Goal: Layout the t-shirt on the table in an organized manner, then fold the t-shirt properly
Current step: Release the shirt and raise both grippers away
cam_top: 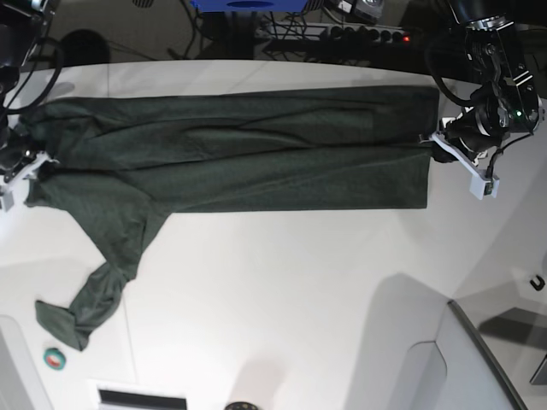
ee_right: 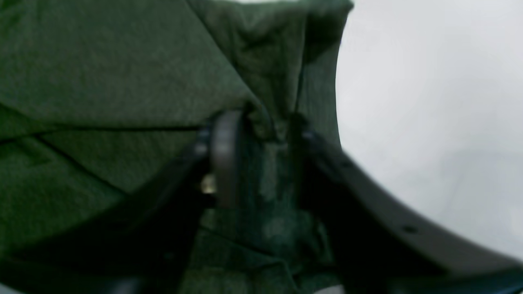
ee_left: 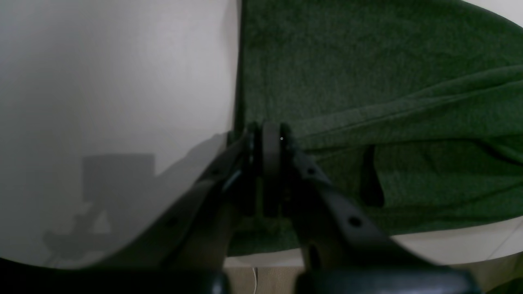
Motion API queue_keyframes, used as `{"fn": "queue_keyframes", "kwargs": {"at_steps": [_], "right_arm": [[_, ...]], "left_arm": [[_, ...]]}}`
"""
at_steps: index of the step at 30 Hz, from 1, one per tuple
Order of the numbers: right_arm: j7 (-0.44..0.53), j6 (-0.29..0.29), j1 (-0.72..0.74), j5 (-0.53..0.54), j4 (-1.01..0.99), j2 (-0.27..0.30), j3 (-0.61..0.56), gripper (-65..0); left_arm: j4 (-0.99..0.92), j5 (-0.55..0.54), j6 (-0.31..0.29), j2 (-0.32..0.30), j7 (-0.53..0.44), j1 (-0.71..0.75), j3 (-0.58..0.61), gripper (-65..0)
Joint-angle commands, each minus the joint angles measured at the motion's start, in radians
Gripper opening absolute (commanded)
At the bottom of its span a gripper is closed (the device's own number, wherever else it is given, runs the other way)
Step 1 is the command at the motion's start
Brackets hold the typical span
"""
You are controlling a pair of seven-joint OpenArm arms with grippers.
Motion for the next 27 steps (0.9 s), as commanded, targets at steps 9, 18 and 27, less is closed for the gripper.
{"fn": "queue_keyframes", "kwargs": {"at_steps": [9,18,27], "right_arm": [[-0.053,-0.002,0.051,0.014,0.203,0.007,0.136,-36.8],[-0.139,0.005,0.271,0.011,0.076,0.027,-0.029,-36.8],[0.234,-0.004,0.569,0.008,-0.580,0.033,-0.316,-36.6]], "left_arm": [[0.190,-0.006,0.000,-0.018,-0.010,0.030,-0.052,-19.3],[0.154,-0.007,-0.003,-0.016,-0.010,0.040,-0.262,-17.9],[0.085,-0.013,-0.022,-0.041,-0.013,0.101,-0.423,-45.7]]}}
